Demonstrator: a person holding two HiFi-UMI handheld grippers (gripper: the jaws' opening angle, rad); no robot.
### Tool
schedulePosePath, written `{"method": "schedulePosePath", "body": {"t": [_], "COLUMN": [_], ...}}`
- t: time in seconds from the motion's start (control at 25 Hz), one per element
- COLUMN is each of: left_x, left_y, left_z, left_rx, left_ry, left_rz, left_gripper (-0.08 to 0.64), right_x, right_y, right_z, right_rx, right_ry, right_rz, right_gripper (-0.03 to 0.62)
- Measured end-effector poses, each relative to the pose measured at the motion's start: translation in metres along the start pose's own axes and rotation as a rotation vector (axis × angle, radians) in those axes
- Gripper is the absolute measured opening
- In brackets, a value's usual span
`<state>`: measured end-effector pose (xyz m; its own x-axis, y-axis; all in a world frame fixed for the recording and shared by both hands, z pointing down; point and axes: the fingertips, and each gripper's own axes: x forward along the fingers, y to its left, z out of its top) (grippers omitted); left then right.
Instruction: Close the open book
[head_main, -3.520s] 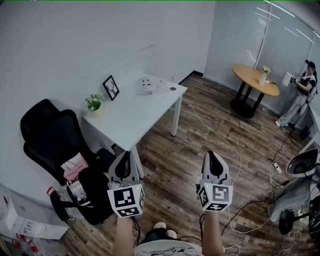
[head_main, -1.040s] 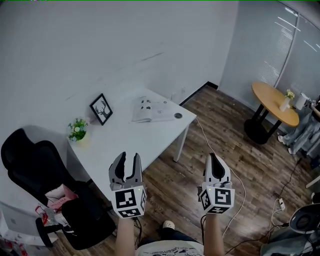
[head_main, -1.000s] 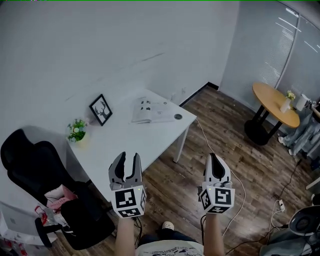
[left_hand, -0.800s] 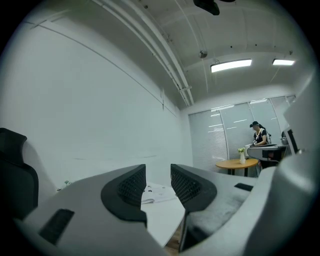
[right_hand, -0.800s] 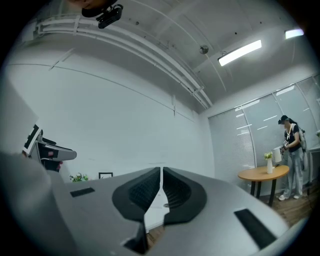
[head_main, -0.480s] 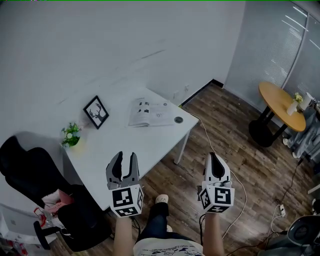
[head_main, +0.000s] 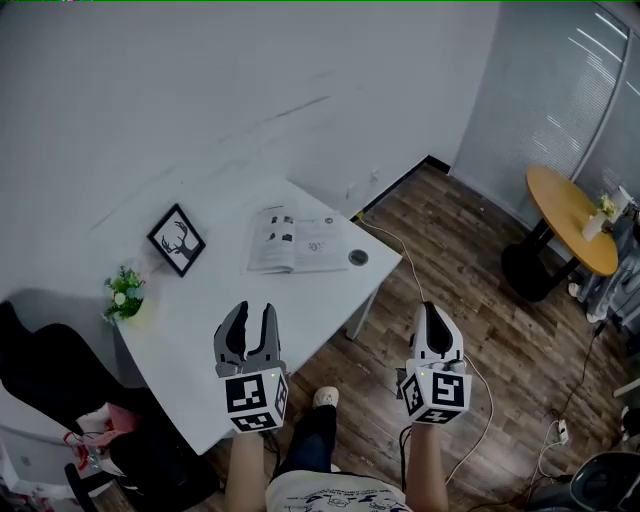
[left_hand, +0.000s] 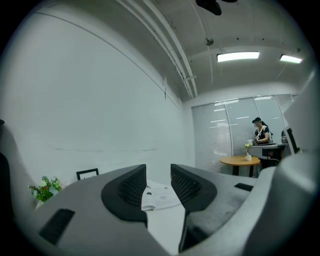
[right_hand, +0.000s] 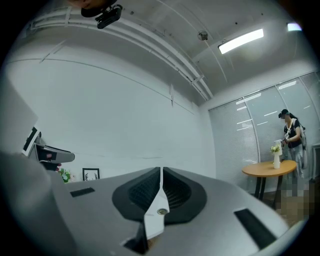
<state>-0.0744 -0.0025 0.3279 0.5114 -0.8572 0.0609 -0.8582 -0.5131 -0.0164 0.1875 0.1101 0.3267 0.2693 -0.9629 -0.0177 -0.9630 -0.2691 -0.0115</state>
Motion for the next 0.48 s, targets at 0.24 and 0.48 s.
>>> {"method": "schedulePosePath", "body": {"t": [0.24, 0.48], "left_x": [0.072, 0.135], "left_y": [0.011, 0.021], "left_z": [-0.001, -0.004], "left_rx": [-0.013, -0.024], "left_ry": [0.019, 0.039], "left_rz": [0.01, 0.012], "left_gripper": [0.141, 0.141], "right_x": [0.075, 0.143], "right_y": [-0.003, -0.009], "right_z": [-0.001, -0.007], "right_rx": [-0.004, 0.001], "right_ry": [0.006, 0.021], "right_rz": [0.025, 0.035], "right_gripper": [0.031, 0.031]}}
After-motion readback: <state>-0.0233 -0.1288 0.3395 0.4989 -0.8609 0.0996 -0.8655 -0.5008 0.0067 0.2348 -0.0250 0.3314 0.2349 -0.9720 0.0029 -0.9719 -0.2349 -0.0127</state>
